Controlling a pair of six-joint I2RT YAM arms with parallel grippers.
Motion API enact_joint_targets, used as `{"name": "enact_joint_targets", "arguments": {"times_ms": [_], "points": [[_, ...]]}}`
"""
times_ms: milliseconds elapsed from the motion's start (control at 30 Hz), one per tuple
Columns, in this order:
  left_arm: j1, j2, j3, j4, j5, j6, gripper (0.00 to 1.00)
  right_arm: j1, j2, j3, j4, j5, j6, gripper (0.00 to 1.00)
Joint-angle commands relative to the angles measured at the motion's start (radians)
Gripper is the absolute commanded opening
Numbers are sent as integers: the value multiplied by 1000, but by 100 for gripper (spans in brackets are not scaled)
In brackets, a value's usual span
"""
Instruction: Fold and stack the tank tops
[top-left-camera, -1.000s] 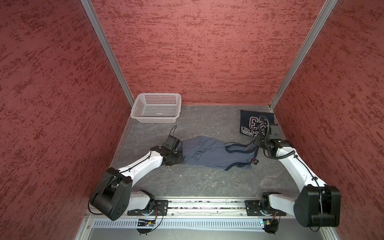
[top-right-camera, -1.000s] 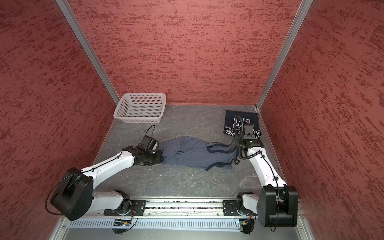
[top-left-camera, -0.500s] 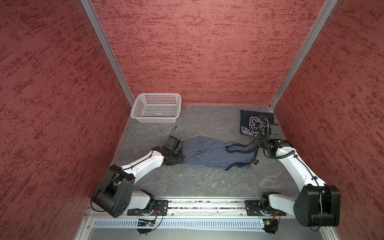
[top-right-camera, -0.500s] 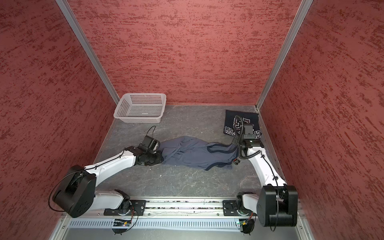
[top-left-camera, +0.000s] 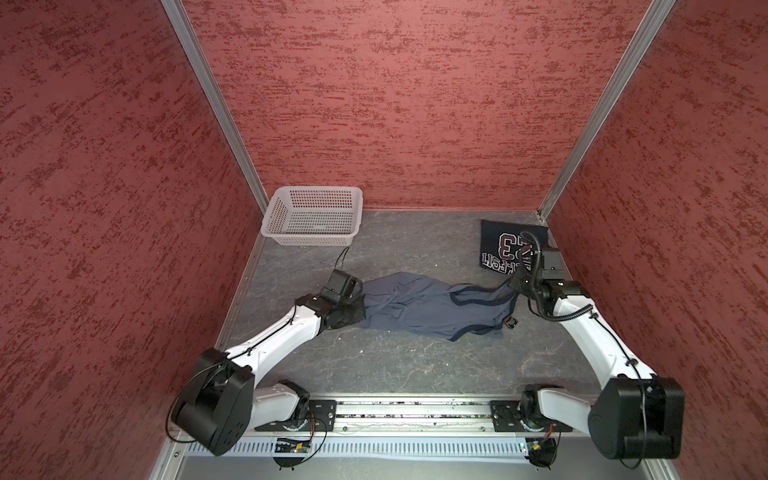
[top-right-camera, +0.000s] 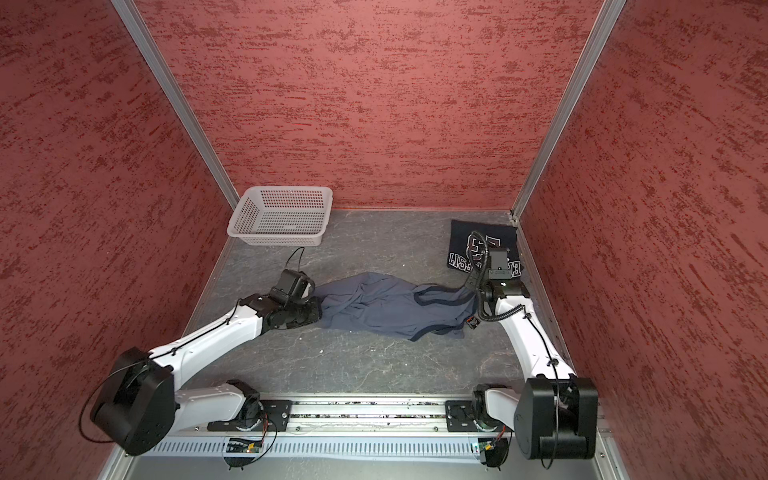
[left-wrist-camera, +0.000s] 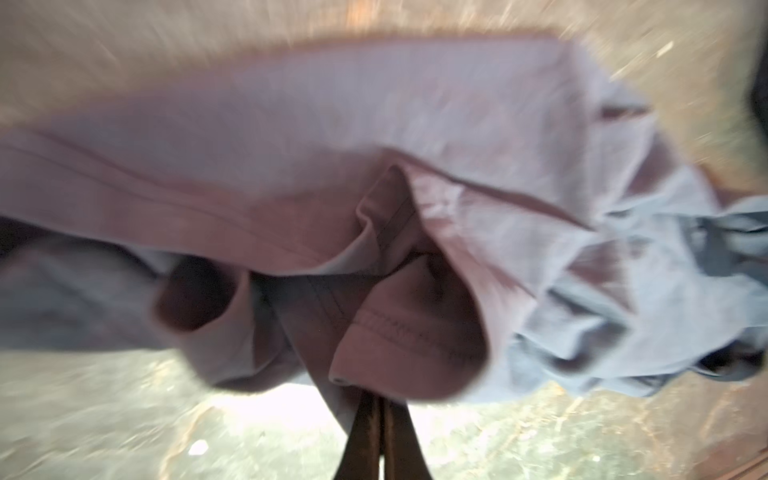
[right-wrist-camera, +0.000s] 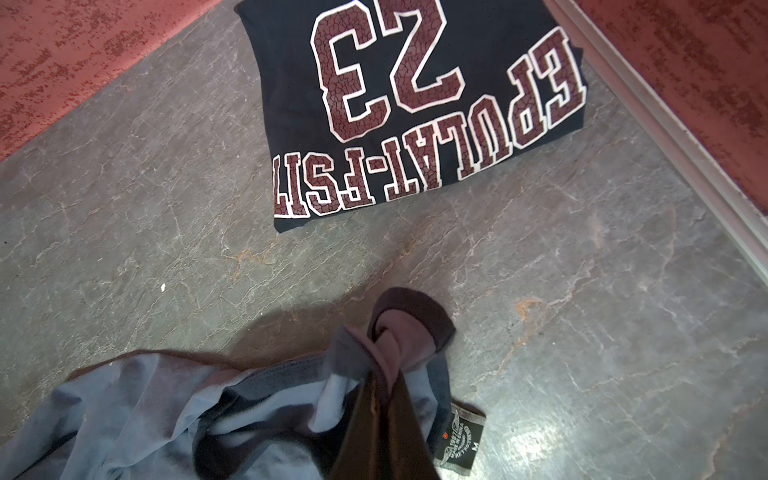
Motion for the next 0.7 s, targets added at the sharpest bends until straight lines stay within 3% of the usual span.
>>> {"name": "enact_joint_targets", "arguments": {"times_ms": [0,167,267,433,533,667], "points": [[53,-144,98,-45,-78,40,0,-18,-66,75,-43,43,-8,0],[185,-362,245,-81,-95,87,0,-25,-181,180,-141,65,-17,0],[234,-386,294,-93,-75,107,0,-25,-215,182,-173,41,-15,0],[270,-270,211,-97,-7,79,0,-25,-219,-23,-93,-106,46,0],[316,-132,128,-60,110,53,0,-26,-148,-157,13,-175,74,0],[315,17,103,-6,154,63,0,-24,-22,-180,109,-182,71,0]]}}
